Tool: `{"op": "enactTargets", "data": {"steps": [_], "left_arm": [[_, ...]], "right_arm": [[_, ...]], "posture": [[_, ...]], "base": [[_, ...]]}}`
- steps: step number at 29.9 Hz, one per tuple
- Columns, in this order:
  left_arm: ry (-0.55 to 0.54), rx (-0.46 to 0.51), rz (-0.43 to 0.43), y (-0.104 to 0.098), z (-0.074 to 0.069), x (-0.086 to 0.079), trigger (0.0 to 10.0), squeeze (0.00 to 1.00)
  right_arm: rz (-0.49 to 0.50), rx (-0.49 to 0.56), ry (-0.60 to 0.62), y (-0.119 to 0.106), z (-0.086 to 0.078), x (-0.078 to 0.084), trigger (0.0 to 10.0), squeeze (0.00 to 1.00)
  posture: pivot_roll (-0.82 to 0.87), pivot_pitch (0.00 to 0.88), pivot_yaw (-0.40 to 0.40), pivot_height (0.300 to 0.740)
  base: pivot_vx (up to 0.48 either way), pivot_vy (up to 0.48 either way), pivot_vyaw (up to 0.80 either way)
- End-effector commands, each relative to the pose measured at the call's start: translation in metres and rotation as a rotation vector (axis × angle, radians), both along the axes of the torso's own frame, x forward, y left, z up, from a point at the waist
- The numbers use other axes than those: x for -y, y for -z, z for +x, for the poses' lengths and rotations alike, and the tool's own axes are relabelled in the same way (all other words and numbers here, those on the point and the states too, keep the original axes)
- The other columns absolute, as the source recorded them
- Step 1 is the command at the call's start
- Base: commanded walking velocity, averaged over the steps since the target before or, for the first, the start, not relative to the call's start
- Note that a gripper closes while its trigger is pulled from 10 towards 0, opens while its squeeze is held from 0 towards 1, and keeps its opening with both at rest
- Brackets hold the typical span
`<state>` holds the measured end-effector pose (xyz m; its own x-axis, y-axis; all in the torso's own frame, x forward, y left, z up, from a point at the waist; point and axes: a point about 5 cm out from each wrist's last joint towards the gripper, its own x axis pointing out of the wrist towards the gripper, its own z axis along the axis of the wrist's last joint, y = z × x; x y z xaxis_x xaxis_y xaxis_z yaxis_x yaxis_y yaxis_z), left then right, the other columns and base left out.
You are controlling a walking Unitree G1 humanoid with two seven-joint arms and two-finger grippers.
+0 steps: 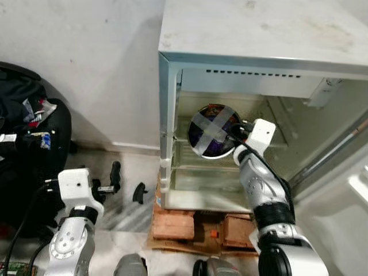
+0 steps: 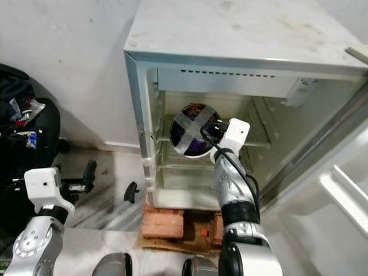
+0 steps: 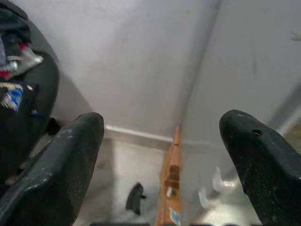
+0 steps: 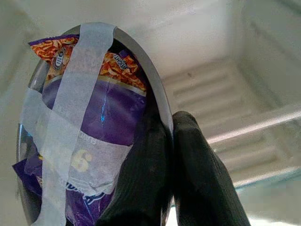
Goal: Restocking fridge
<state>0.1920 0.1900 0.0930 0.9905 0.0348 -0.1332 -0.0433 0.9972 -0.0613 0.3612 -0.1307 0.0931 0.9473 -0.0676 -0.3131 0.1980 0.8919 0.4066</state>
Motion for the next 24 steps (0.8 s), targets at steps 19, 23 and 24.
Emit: {"op": "enactTargets", "data": {"steps": [19,23,24], "left_arm": [[-0.086,-0.061,-0.004,-0.011,-0.035,0.0,10.0,0.0],[-0.1,-0.068,-0.012,-0.011,-0.038,0.003,10.0,0.0],[-0.102,-0.068,-0.013,-0.011,-0.039,0.004,10.0,0.0]], "right_arm": [[0.355,-0.071,0.185,-0.038,0.027,-0.052,10.0,0.0],[0.41,-0.147,0.301,-0.031,0.024,-0.046,10.0,0.0],[0.408,-0.161,0.321,-0.03,0.023,-0.045,10.0,0.0]], "posture": [[0.36,0.299,-0.17,0.74],[0.36,0.304,-0.181,0.74],[0.37,0.306,-0.185,0.74]], "base": [[0.0,0.0,0.0],[0.0,0.0,0.0],[0.0,0.0,0.0]]}}
